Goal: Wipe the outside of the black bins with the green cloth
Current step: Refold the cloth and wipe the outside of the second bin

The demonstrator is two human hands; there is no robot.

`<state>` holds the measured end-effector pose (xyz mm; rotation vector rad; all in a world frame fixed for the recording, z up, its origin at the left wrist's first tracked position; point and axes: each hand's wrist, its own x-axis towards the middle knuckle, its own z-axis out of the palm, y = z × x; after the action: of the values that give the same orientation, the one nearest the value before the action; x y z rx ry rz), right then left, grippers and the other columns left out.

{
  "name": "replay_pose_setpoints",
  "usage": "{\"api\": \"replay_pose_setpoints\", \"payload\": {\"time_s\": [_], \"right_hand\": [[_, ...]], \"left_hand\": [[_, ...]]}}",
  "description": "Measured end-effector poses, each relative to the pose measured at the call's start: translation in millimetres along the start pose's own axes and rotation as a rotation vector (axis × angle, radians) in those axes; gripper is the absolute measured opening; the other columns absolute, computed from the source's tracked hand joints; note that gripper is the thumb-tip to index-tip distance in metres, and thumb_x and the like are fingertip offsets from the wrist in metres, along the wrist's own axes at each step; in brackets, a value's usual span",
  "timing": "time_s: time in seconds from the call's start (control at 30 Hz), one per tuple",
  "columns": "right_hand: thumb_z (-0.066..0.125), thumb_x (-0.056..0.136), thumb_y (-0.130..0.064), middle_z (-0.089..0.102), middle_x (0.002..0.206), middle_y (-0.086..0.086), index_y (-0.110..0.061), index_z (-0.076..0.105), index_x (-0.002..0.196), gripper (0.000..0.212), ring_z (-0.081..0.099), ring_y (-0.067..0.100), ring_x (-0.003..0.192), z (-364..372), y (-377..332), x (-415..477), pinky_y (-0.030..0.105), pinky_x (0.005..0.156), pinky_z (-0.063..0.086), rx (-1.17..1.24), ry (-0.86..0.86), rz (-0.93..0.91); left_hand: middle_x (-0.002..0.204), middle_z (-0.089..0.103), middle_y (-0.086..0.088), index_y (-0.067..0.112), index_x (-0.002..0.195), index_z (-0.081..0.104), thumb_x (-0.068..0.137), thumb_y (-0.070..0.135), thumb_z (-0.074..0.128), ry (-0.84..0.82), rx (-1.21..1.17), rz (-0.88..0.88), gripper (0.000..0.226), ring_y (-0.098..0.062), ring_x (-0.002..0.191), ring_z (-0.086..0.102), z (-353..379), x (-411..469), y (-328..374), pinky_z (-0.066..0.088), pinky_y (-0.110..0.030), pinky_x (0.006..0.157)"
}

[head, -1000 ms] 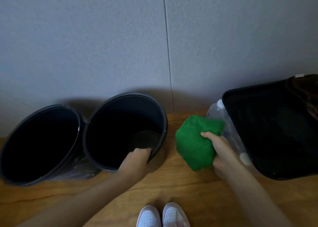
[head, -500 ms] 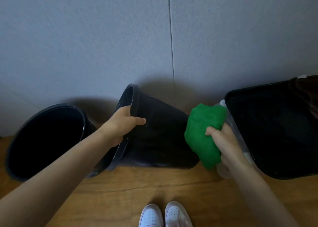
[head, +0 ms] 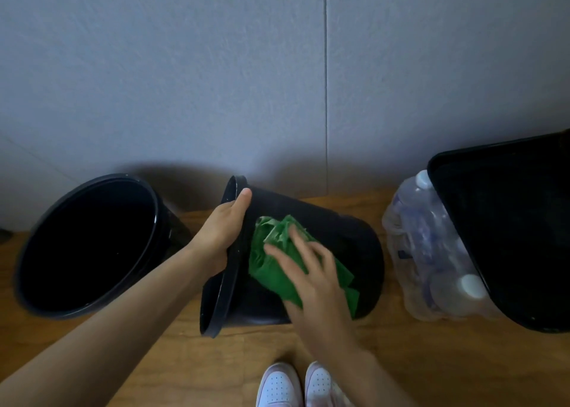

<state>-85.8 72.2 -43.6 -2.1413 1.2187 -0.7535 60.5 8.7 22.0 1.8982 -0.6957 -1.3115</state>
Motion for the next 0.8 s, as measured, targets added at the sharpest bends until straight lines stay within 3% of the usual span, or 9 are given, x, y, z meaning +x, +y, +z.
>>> {"api": "replay_pose_setpoints", "payload": {"time_s": [0.1,0.17,0.23,0.3,0.4,0.53,0.63,0.73,0.8], "right_hand": [[0.062,0.074,-0.026,0.033,0.147,-0.006,-0.040,0.043,0.128,0.059,0.038,0.021,0.117,18.1,-6.8,-8.1,0.019,0.059,0.053,-0.087,0.050,-0.128],[0.050,0.079,-0.051,0.034,0.144,-0.006,-0.039,0.042,0.129,0.052,0.041,0.020,0.114,24.5,-5.3,-8.1,0.023,0.065,0.053,-0.159,0.061,-0.140],[0.033,0.085,-0.066,0.032,0.145,-0.006,-0.037,0.035,0.136,0.058,0.038,0.021,0.121,29.8,-2.0,-4.6,0.030,0.084,0.046,-0.224,0.069,-0.126],[0.025,0.092,-0.057,0.028,0.149,-0.006,-0.036,0.027,0.142,0.054,0.030,0.022,0.132,33.4,-1.3,4.4,0.034,0.096,0.029,-0.215,0.103,-0.119],[0.033,0.090,-0.045,0.036,0.148,-0.004,-0.033,0.028,0.143,0.054,0.029,0.020,0.137,29.8,-2.5,30.7,0.035,0.102,0.022,-0.188,0.159,-0.006],[0.027,0.093,-0.048,0.043,0.143,-0.010,-0.034,0.043,0.135,0.047,0.036,0.015,0.134,7.7,24.2,79.8,0.049,0.112,0.015,-0.040,0.077,0.268],[0.029,0.096,-0.046,0.053,0.133,-0.003,-0.028,0.054,0.125,0.043,0.049,0.023,0.121,-6.8,66.0,93.8,0.043,0.102,0.036,0.019,-0.039,0.497],[0.026,0.094,-0.048,0.057,0.125,0.005,-0.027,0.059,0.113,0.044,0.053,0.033,0.112,-13.9,99.8,85.4,0.044,0.093,0.041,-0.050,-0.096,0.729],[0.027,0.093,-0.047,0.059,0.120,0.007,-0.023,0.060,0.101,0.042,0.053,0.035,0.108,-13.8,103.3,78.2,0.044,0.090,0.042,-0.069,-0.024,0.766]], "left_hand": [[0.081,0.070,-0.008,0.011,0.084,0.065,0.098,0.038,0.037,-0.008,-0.038,-0.003,0.041,-0.022,0.074,0.065,0.9,2.3,-1.5,0.049,-0.032,0.075],[0.081,0.070,-0.008,0.010,0.085,0.065,0.099,0.037,0.036,-0.031,-0.021,0.005,0.042,-0.022,0.074,0.065,1.3,2.9,-2.1,0.049,-0.033,0.075],[0.083,0.070,-0.008,0.011,0.087,0.065,0.098,0.039,0.035,-0.041,0.018,0.010,0.042,-0.023,0.077,0.065,1.5,6.1,-2.7,0.048,-0.035,0.081],[0.081,0.067,-0.008,0.012,0.089,0.063,0.098,0.041,0.035,-0.038,0.060,0.008,0.041,-0.024,0.075,0.062,1.3,6.8,-2.1,0.045,-0.035,0.081],[0.080,0.066,-0.011,0.012,0.087,0.063,0.096,0.042,0.039,-0.027,0.109,0.033,0.039,-0.026,0.074,0.062,0.4,8.6,-4.7,0.046,-0.037,0.080],[0.107,0.068,-0.010,0.013,0.101,0.065,0.092,0.047,0.042,-0.002,0.187,0.092,0.042,-0.027,0.104,0.061,-4.4,8.4,-12.7,0.043,-0.048,0.101],[0.108,0.068,-0.009,0.011,0.106,0.063,0.096,0.042,0.038,0.014,0.218,0.134,0.041,-0.024,0.105,0.061,-7.1,1.9,-16.3,0.041,-0.047,0.103],[0.107,0.066,-0.020,0.001,0.107,0.061,0.098,0.038,0.035,-0.011,0.262,0.206,0.045,-0.029,0.101,0.062,-5.8,-5.6,-18.2,0.044,-0.048,0.099],[0.107,0.066,-0.022,-0.002,0.107,0.060,0.098,0.035,0.035,-0.031,0.269,0.249,0.046,-0.030,0.100,0.063,-4.2,-9.7,-18.0,0.046,-0.043,0.095]]}}
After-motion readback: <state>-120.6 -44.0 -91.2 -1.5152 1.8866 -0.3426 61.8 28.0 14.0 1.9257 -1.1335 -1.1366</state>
